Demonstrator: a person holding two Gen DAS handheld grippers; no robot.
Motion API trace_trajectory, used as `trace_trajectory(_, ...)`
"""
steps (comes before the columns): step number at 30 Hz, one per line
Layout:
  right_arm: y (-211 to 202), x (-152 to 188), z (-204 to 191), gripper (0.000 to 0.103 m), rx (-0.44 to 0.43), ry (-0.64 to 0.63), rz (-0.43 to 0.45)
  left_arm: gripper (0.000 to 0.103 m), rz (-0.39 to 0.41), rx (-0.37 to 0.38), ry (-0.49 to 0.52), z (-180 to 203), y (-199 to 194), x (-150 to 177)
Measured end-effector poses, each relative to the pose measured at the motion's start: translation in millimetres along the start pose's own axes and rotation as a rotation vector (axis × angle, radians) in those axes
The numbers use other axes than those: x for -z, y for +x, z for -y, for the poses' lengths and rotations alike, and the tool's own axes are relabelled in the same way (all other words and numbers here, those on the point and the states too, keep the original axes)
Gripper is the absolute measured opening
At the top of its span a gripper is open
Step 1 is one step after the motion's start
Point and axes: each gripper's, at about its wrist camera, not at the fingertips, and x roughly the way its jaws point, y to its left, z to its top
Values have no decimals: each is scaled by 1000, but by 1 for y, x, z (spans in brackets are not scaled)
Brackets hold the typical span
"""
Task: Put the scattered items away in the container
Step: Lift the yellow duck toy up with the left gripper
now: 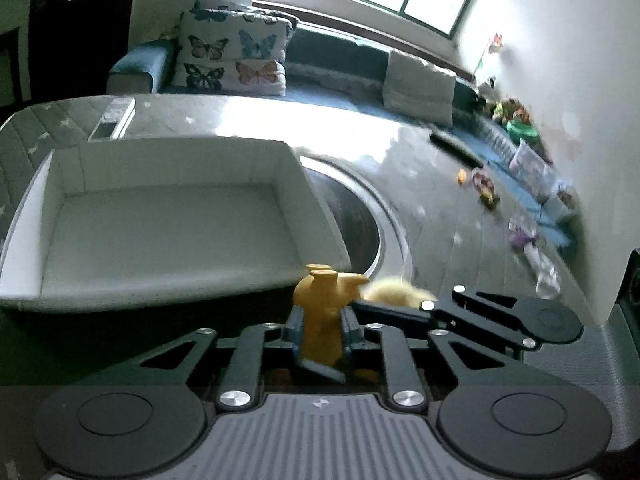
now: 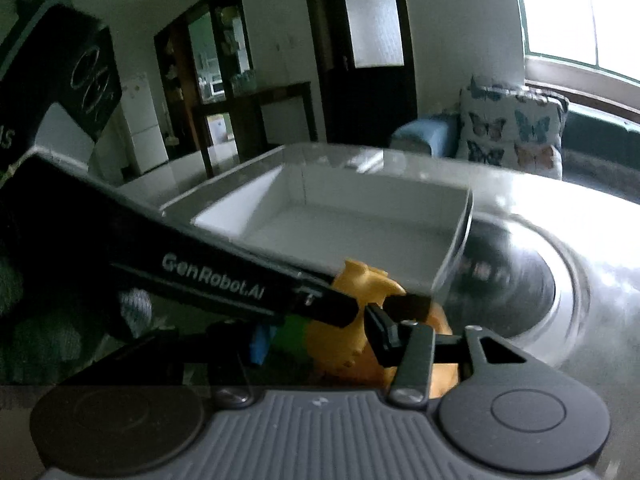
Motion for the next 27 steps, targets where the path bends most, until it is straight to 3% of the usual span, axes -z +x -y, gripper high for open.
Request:
trace_trajectory(4, 16, -26, 11, 47, 1, -29, 6, 11, 15, 12, -48, -12, 12, -27)
trace_trajectory(9, 32, -41, 23, 46, 1, -34, -10, 11, 14, 27, -71, -25, 19, -38)
trace_trajectory(19, 16, -10, 31, 47, 44, -23, -34, 12, 29, 55, -57, -32, 11, -25)
trace_trajectory(22, 8, 0, 27, 51, 53, -24, -34, 14, 27, 70, -37, -27, 6, -14)
trace_trajectory(24, 5, 6, 24, 60, 58, -23, -39, 20, 13, 85, -23, -23, 7, -7)
trace_trajectory(27, 5, 14, 20, 60, 77, -41, -52, 24, -10, 84, -11, -19, 13, 2)
